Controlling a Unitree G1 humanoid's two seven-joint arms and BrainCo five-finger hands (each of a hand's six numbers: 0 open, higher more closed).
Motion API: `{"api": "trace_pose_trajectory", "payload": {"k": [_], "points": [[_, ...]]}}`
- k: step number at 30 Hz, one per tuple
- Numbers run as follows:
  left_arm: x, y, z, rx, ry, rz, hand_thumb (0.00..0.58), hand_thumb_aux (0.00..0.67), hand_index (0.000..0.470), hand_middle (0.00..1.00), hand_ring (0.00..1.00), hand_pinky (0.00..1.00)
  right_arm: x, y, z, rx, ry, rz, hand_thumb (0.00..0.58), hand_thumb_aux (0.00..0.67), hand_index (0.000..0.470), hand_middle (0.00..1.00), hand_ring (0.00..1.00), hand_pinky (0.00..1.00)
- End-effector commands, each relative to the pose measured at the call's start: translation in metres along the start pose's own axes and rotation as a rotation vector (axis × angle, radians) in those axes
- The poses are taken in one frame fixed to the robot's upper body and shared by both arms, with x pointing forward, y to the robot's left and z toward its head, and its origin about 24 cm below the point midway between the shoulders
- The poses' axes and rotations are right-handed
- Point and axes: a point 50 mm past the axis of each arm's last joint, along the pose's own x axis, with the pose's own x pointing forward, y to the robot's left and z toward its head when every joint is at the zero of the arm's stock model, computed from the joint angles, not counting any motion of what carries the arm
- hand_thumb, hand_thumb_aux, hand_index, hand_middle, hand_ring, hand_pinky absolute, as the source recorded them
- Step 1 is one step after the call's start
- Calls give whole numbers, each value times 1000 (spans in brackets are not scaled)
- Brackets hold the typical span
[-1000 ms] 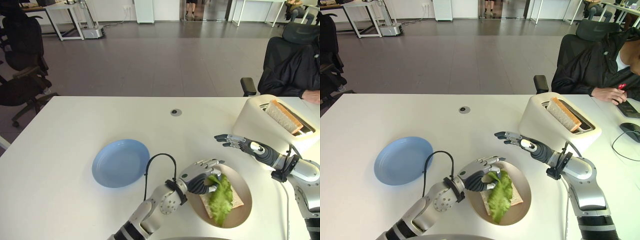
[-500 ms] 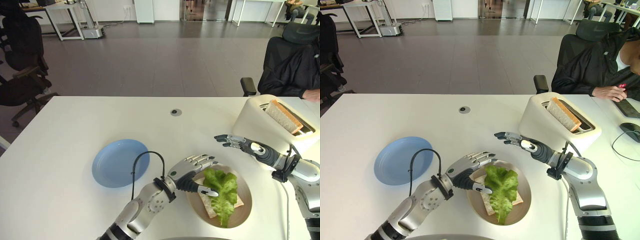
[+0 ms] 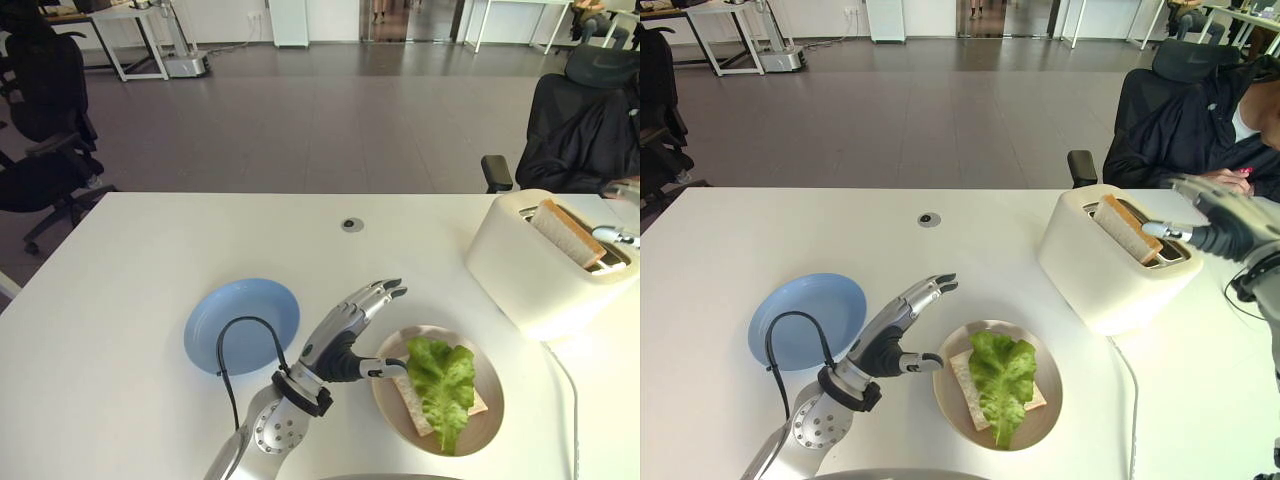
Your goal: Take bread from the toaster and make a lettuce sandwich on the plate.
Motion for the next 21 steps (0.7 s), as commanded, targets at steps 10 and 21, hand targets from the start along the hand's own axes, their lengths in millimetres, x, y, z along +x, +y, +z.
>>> {"api": "trace_pose_trajectory", "payload": {"k": [10, 21], "points": [[-18, 13, -3, -26, 42, 99, 0, 0, 0, 0, 0, 0, 14, 30, 10, 123, -38, 79, 576, 617, 433, 0, 0, 0], [-21, 14, -10, -2, 61, 109, 0, 0, 0, 0, 0, 0, 14, -32, -18, 574, -9, -167, 580, 670, 470, 0, 0, 0]]}}
